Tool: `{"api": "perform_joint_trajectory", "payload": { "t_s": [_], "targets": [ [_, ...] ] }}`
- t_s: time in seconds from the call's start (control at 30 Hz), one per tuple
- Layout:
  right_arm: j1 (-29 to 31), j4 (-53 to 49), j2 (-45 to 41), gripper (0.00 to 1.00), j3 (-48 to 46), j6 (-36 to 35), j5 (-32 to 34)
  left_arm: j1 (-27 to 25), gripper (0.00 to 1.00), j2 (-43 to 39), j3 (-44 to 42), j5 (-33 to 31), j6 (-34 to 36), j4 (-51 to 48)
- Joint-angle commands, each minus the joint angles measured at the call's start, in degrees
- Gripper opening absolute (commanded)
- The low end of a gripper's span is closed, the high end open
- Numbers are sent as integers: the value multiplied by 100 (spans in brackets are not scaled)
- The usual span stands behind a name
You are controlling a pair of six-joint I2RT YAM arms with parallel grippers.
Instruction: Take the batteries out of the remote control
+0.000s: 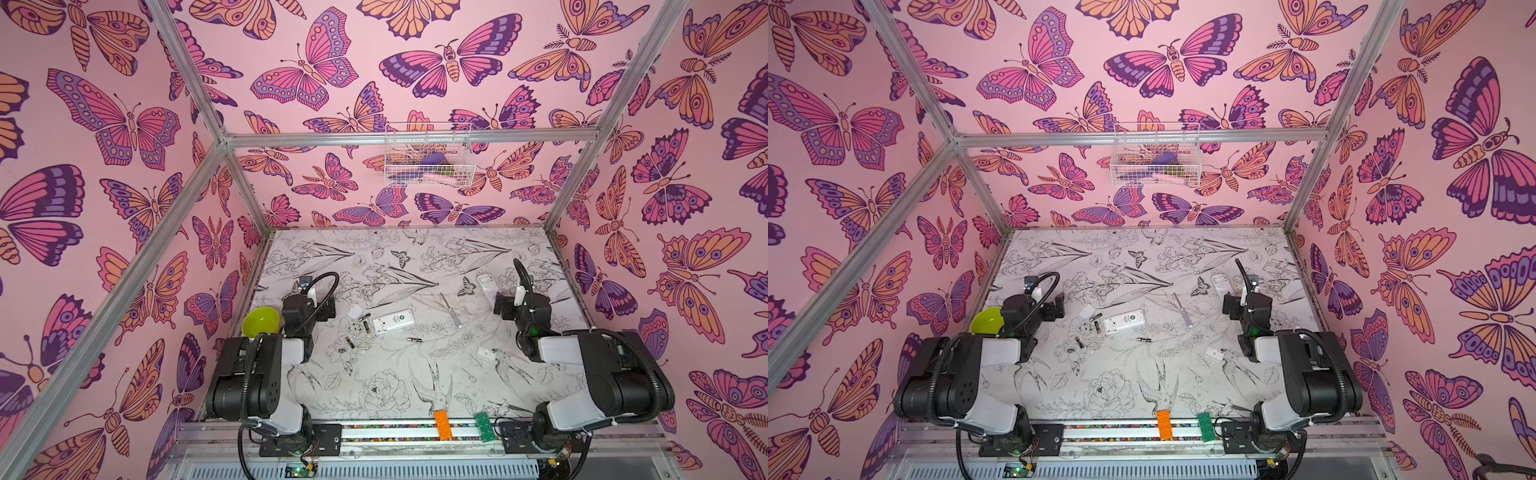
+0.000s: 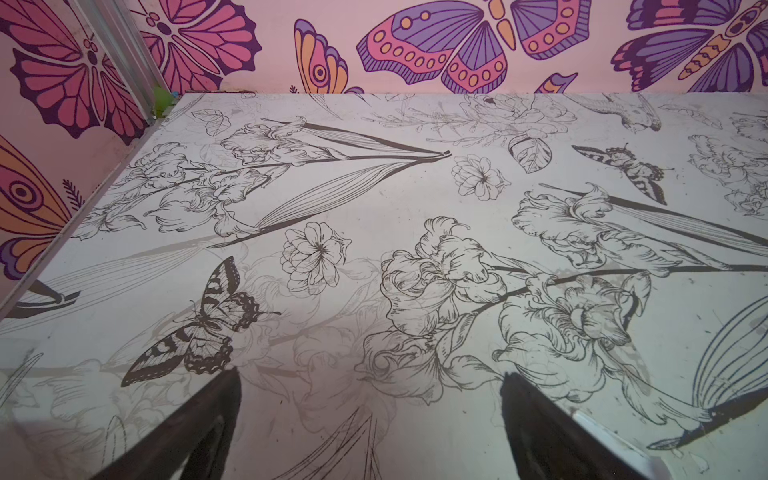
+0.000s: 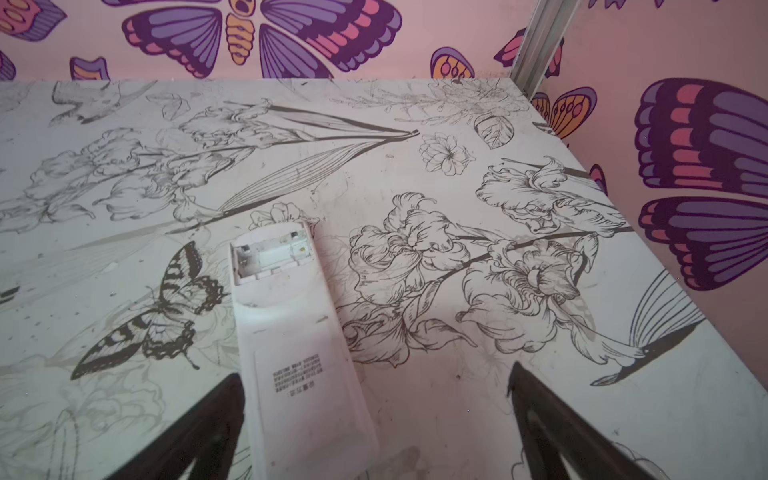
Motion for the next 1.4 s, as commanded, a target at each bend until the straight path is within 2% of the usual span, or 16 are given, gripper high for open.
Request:
{"api": "perform_joint_trajectory", "payload": {
  "t_s": [0.0, 0.13, 0.67, 0.73, 0.83, 0.87, 0.93, 1.0, 1.1, 1.2, 1.27, 1.37],
  "targets": [
    [-105, 325, 53, 99, 87, 173, -275, -52, 99, -2, -23, -106, -23, 153],
    [-104, -143, -83, 99, 204, 145, -315, -52, 99, 9, -38, -111, -21, 171],
    [-93, 49, -125, 99, 98, 161, -275, -112, 99, -2, -28, -216, 8, 147],
    [-96, 555, -188, 99, -206, 240, -119, -114, 99, -4, -35, -233, 2, 156],
    [-98, 1970, -222, 99, -997, 285, 32, -128, 99, -6, -33, -295, 0, 174],
    [-105, 2643, -109, 99, -1271, 316, 137, -138, 99, -2, -31, -304, -1, 174],
    [-103, 3296, 147, 99, -1472, 380, 285, -133, 99, 1, -32, -322, 7, 172],
    [-105, 3146, 193, 99, -1360, 496, 519, -149, 99, -2, -31, -330, 6, 166],
    [-105, 2250, 144, 99, -899, 654, 968, -158, 99, -1, -33, -347, 11, 169],
    [-97, 302, -250, 99, -183, 569, 696, -165, 99, -3, -31, -357, 14, 171],
    [-96, 454, 1, 99, -11, 342, 316, -165, 99, 7, -32, -357, 15, 173],
    [-96, 463, -13, 99, -32, 287, 138, -167, 99, -3, -33, -357, 17, 154]
  ]
}}
